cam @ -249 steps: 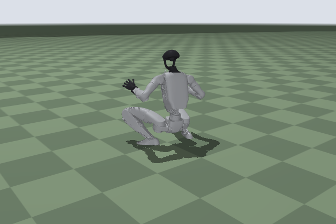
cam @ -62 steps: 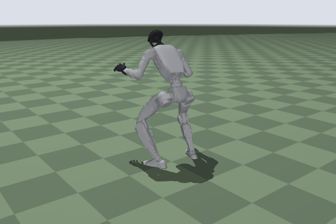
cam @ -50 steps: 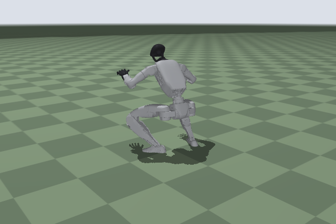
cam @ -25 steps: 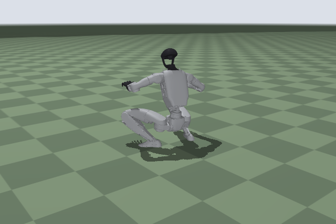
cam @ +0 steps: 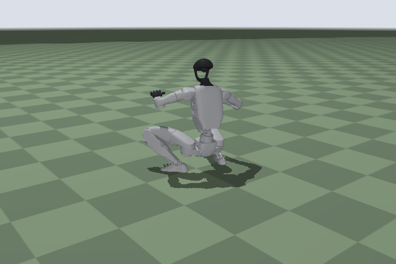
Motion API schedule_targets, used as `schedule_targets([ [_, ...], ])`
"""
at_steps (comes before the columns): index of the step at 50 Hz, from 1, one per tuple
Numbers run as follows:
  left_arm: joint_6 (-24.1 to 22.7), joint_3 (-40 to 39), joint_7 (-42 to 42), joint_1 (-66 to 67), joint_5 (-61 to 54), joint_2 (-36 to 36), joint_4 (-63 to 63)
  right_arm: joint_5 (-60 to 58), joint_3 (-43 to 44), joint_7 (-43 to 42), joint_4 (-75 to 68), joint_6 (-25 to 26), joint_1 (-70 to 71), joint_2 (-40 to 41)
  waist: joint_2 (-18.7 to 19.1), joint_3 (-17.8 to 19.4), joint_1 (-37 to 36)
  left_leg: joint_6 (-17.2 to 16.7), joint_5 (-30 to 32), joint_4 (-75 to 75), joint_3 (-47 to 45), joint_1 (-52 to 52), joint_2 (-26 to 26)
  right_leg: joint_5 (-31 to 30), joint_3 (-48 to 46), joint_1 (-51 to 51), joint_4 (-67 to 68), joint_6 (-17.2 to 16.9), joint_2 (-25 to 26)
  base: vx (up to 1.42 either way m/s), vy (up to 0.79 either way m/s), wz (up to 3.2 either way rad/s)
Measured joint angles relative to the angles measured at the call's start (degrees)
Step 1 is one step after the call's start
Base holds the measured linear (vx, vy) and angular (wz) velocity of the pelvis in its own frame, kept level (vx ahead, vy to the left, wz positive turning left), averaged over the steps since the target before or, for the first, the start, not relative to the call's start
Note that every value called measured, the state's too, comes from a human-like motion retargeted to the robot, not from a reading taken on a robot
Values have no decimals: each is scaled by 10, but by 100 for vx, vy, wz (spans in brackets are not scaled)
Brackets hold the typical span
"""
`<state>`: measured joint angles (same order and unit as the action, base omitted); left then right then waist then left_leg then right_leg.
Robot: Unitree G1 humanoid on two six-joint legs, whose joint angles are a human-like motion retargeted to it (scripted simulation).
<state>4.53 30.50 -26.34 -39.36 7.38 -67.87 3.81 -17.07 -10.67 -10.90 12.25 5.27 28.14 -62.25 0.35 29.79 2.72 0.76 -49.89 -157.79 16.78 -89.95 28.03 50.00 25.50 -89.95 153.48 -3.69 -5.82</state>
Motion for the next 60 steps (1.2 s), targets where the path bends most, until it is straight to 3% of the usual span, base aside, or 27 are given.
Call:
schedule_targets([
  [5, -2, 39, -10, -53, 8, 19, -11, -6, -40, 3, -16, 4, 40, 22, -1, 0, -17, 4, -1, 12, 1, 0, 7, 0, -19, 0, -8, 1, -1, -1, -1, -8],
  [8, -3, 47, -17, -76, 4, 12, -9, -5, -50, 5, -16, 1, 50, -3, -1, 0, -12, -15, 0, -8, 15, 0, -4, 0, -4, 0, 13, -10, 9, 0, 0, 0],
  [15, -8, 39, -32, -97, -15, 45, 1, 12, -74, 20, -21, -5, 76, -35, -3, 0, -16, -20, 0, -27, 27, 0, -25, 0, 21, 0, 36, -23, 21, 0, 0, 3],
  [17, -9, 36, -31, -94, -14, 76, -4, 10, -83, 22, -32, -2, 90, -17, 2, 0, -27, 2, -1, -16, 23, 0, -21, 0, 16, 0, 29, -22, 19, 0, 0, 0],
  [24, -6, 30, -7, -87, -12, 117, -24, 6, -86, 13, -65, 7, 127, 32, 7, 0, -28, 11, -1, 0, 13, 0, -11, 0, -8, 0, 11, -4, 7, 0, 0, 0],
  [35, -7, 11, 26, -72, -31, 89, -13, 22, -55, 14, -67, 7, 96, 87, -7, 0, -16, 1, -1, -17, 39, 0, -28, 0, -3, 0, 30, -2, 21, 0, 0, 0],
  [60, -2, -15, 27, -41, -37, 65, 7, 3, -40, 25, -53, 13, 75, 80, -8, 0, -9, 3, -1, -18, 37, 0, -31, 0, 2, 0, 30, -3, 20, 0, 0, 0],
])
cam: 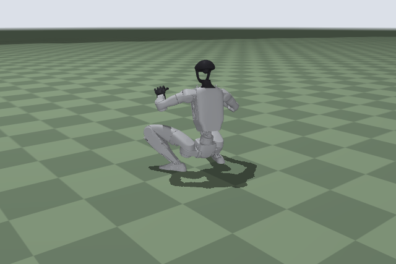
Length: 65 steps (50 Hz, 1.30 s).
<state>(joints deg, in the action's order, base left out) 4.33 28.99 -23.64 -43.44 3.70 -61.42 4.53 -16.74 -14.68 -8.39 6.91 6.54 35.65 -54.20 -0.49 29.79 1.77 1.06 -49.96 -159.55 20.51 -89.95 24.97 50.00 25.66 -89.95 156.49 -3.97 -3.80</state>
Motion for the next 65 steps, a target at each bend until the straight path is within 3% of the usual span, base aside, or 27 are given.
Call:
schedule_targets([
  [7, 2, 16, 6, 7, 4, -37, 19, 6, -20, 16, 25, -9, -6, -26, -2, 0, 5, -16, 1, -2, -7, 0, 9, 0, 3, 0, -2, -1, 3, 0, 0, 0],
  [20, -4, 32, -16, 15, -4, -53, 23, 13, -71, 39, 43, -15, 12, -79, -1, 0, 4, -12, 1, -5, -10, 0, 9, 0, 13, 0, 0, -8, 3, 0, 0, 0],
  [33, -40, 123, -27, 27, -37, -108, 42, 48, -216, 32, 82, -51, 5, -245, 17, 0, -25, -17, 0, -1, -10, 0, 15, 0, 4, 0, -8, -20, -10, 0, 0, 0],
  [39, -49, 161, -38, 32, -47, -141, 37, 52, -240, 11, 65, -51, 7, -286, 25, 0, -32, -16, 0, 2, -14, 0, 20, 0, 6, 0, -10, -22, -11, 0, 0, 0],
  [55, -66, 173, -73, 40, -58, -155, 41, 55, -238, -25, 42, -62, -13, -282, 31, 0, -41, -7, 0, -5, -10, 0, 19, 0, 17, 0, -3, -19, -10, 0, 0, 0],
  [65, -70, 169, -85, 58, -67, -127, 46, 46, -223, -41, 39, -59, -26, -259, 23, 0, -44, 5, 0, -4, -12, 0, 20, 0, 22, 0, 1, -6, -3, 0, 0, 0],
])
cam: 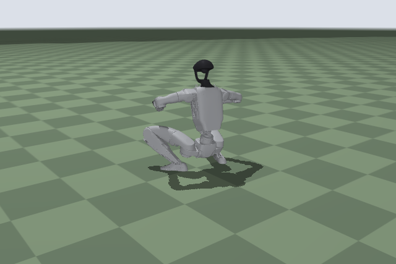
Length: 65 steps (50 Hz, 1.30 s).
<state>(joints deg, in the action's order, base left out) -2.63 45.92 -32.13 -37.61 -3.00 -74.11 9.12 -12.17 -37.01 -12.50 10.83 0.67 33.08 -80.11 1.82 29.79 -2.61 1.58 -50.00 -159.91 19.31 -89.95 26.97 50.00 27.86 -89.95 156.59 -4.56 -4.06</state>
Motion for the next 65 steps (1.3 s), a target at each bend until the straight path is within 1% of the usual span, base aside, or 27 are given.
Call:
schedule_targets([
  [8, 4, -9, 5, 28, 5, 11, 3, -14, 4, -8, -1, -3, -23, -2, -6, 0, 14, -2, 0, -7, 0, 0, -11, 0, 15, 0, 8, -9, 2, 0, 0, 0],
  [11, 4, -25, 2, 32, 10, 5, 3, -13, 15, -12, -2, 1, -30, 2, -8, 0, 14, -4, 0, 2, -12, 0, 5, 0, 2, 0, -9, -12, -8, 0, 0, 0],
  [13, 6, -27, 1, 38, 10, 5, 1, -16, 17, -13, -2, 1, -34, 1, -10, 0, 14, 0, 0, -1, -7, 0, -2, 0, 7, 0, -2, -7, -3, 0, 0, 0],
  [15, 5, -35, -3, 41, 11, 3, 3, -18, 25, -17, -3, 4, -39, 2, -10, 0, 17, -4, 0, 3, -12, 0, 4, 0, 1, 0, -10, -11, -10, 0, 0, 0],
  [18, 5, -38, -5, 46, 13, 4, 4, -24, 31, -22, -5, 7, -44, 5, -9, 0, 14, -2, 0, 5, -16, 0, 8, 0, 0, 0, -12, -9, -10, 0, 0, 0],
  [20, 6, -35, -5, 53, 12, 7, 6, -30, 33, -24, -5, 6, -48, 3, -10, 0, 17, 2, 0, 0, -10, 0, -3, 0, 10, 0, -1, -5, -4, 0, 0, 0],
  [23, 6, -35, -5, 62, 12, 10, 9, -35, 34, -27, -5, 4, -55, -1, -9, 0, 22, 1, 0, -3, -10, 0, -10, 0, 21, 0, 6, -9, -2, 0, 0, 0],
  [25, 3, -43, -5, 61, 14, 7, 11, -33, 43, -31, -5, 6, -59, 0, -9, 0, 25, -5, 0, 3, -21, 0, 3, 0, 14, 0, -8, -15, -12, 0, 0, 0],
  [30, 4, -54, 0, 65, 19, 0, 6, -35, 57, -28, -9, 6, -66, -2, -7, 0, 22, 3, 0, 10, -31, 0, 14, 0, 12, 0, -15, -12, -16, 0, 0, 0],
  [32, 6, -66, 2, 71, 23, -6, 1, -38, 70, -26, -9, 1, -69, -11, -2, 0, 23, 14, 0, 13, -31, 0, 8, 0, 12, 0, -14, 1, -19, 0, 0, 0],
  [33, 4, -82, 3, 72, 29, -12, -1, -38, 87, -26, -9, -1, -71, -14, 3, 0, 24, 14, 0, 23, -39, 0, 18, 0, -2, 0, -30, 7, -32, 6, 5, 0],
  [35, 2, -120, 5, 77, 42, -24, -4, -38, 126, -28, -9, -6, -78, -21, 15, 0, 16, 20, 0, 46, -53, 0, 36, 0, -35, 0, -63, 29, -53, 10, 6, -14],
  [39, -8, -244, 3, 117, 66, -40, -3, -40, 253, -47, -3, -21, -124, -37, 36, 0, -12, 35, 4, 114, -89, 0, 72, 0, -112, 0, -147, 86, -86, 19, 3, -26],
  [40, -12, -285, 2, 134, 72, -42, -1, -40, 294, -52, 0, -26, -143, -40, 38, 0, -19, 37, 8, 136, -102, 0, 80, 0, -130, 0, -171, 97, -94, 22, 1, 13],
  [42, -11, -406, 1, 196, 75, -42, 13, -40, 414, -59, 16, -34, -207, -43, 36, 0, -9, 23, 53, 209, -160, 0, 67, 0, -149, 0, -229, 119, -125, 20, -3, 66],
  [43, -14, -465, 4, 231, 78, -39, 22, -41, 474, -59, 25, -36, -243, -37, 31, 0, -6, 21, 71, 242, -180, 0, 59, 0, -158, 0, -255, 124, -138, 21, -8, 83],
  [45, -21, -574, 12, 293, 80, -29, 39, -43, 586, -58, 42, -39, -307, -18, 23, 0, -4, 13, 104, 308, -213, 1, 41, -1, -177, 0, -306, 130, -160, 20, -9, 73],
  [48, -31, -710, 37, 375, 75, 11, 64, -43, 729, -53, 70, -42, -388, 22, 18, -1, -11, -2, 149, 424, -262, 26, 26, -51, -208, 11, -421, 128, -167, 8, 0, 25],
  [50, -17, -770, 72, 426, 79, 25, 73, -43, 783, -49, 80, -36, -434, 47, 20, -5, -15, -19, 167, 503, -286, 84, 12, -73, -237, 72, -505, 120, -172, 7, 4, 7],
  [52, -38, -795, 81, 464, 62, 80, 86, -43, 812, -48, 92, -43, -460, 70, 29, -7, -8, -42, 183, 590, -305, 152, -7, -92, -269, 148, -597, 105, -177, 10, 4, 15],
  [53, -40, -807, 90, 479, 58, 99, 90, -42, 822, -46, 96, -44, -472, 80, 33, -8, -5, -52, 191, 635, -313, 189, -16, -102, -286, 190, -645, 98, -179, 11, 4, 17],
  [55, -29, -830, 119, 507, 62, 122, 97, -41, 836, -40, 98, -39, -495, 103, 37, -14, -4, -68, 208, 730, -331, 267, -34, -125, -321, 277, -747, 81, -179, 14, 4, 12],
  [57, -54, -820, 115, 515, 40, 166, 105, -36, 829, -40, 102, -47, -500, 131, 36, -13, -3, -58, 215, 822, -358, 358, -45, -162, -351, 364, -842, 46, -179, 21, 3, 0],
  [60, -67, -808, 122, 524, 21, 207, 115, -17, 817, -35, 100, -51, -509, 175, 33, -26, -8, -63, 246, 985, -392, 492, -75, -218, -395, 502, -1012, 11, -167, 18, 2, -4],
  [62, -71, -794, 127, 518, -1, 230, 122, -2, 805, -30, 93, -50, -505, 202, 27, -47, -18, -80, 286, 1123, -415, 574, -105, -263, -414, 591, -1166, 11, -145, 14, 1, -19],
  [65, -79, -769, 140, 509, -20, 250, 128, 29, 783, -30, 85, -54, -501, 242, 9, -81, -32, -71, 323, 1295, -446, 694, -145, -325, -436, 707, -1337, -15, -126, 20, 0, -16],
])
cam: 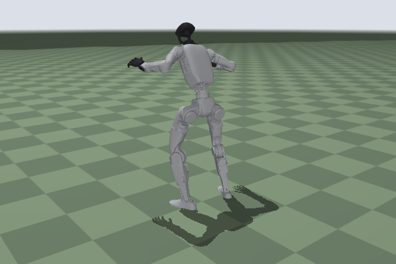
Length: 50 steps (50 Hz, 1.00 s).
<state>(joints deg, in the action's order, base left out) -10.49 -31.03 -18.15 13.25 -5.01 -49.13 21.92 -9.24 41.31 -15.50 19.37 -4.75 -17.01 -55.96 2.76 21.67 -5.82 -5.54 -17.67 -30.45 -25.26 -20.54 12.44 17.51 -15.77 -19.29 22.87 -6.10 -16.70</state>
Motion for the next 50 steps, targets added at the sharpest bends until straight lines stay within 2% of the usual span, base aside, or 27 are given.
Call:
schedule_targets([
  [5, 6, 27, 34, -33, 28, -8, -8, 25, -16, 21, -10, -7, 1, 28, -27, -78, -10, 0, 42, 184, -16, 119, -46, -53, -30, 119, -170, -35, 20, 17, 0, 3],
  [9, 15, 47, 57, -78, 85, -30, -26, 6, -24, 53, -12, -11, 3, 21, -40, -128, 2, -10, 47, 228, -5, 154, -57, -62, -60, 172, -224, -51, 28, 10, 0, 33],
  [12, 21, 63, 64, -110, 116, -40, -36, -11, -37, 75, -10, -11, 8, 16, -45, -152, 14, -14, 43, 234, 4, 168, -58, -59, -74, 196, -234, -49, 30, 7, 0, 30],
  [16, 27, 84, 68, -139, 129, -42, -41, -17, -56, 97, -7, -9, 12, 19, -46, -171, 23, -11, 30, 215, 12, 177, -49, -47, -81, 212, -219, -31, 32, 6, -1, 16],
  [25, 46, 103, 85, -168, 106, -9, -32, -28, -65, 121, -13, 3, 7, 42, -55, -197, 10, 17, 22, 201, 6, 195, -44, -35, -67, 220, -198, 1, 31, 0, -1, -4],
  [41, 55, 78, 107, -120, 104, -2, -25, -34, -59, 132, -9, 6, 2, 35, -54, -201, 16, 16, 15, 183, -16, 220, -29, -13, -40, 230, -182, 3, 38, 0, -2, -10],
  [45, 58, 72, 113, -120, 105, -16, -22, -32, -55, 136, -7, 4, -1, 30, -53, -197, 21, 19, 11, 169, -13, 215, -25, -5, -40, 228, -172, 5, 39, 0, 0, 0],
  [50, 56, 71, 117, -108, 106, -71, -21, -24, -48, 137, -1, 1, -9, 11, -52, -194, 23, 18, 10, 162, -12, 216, -21, -1, -41, 232, -170, 3, 40, 0, 0, 0],
])
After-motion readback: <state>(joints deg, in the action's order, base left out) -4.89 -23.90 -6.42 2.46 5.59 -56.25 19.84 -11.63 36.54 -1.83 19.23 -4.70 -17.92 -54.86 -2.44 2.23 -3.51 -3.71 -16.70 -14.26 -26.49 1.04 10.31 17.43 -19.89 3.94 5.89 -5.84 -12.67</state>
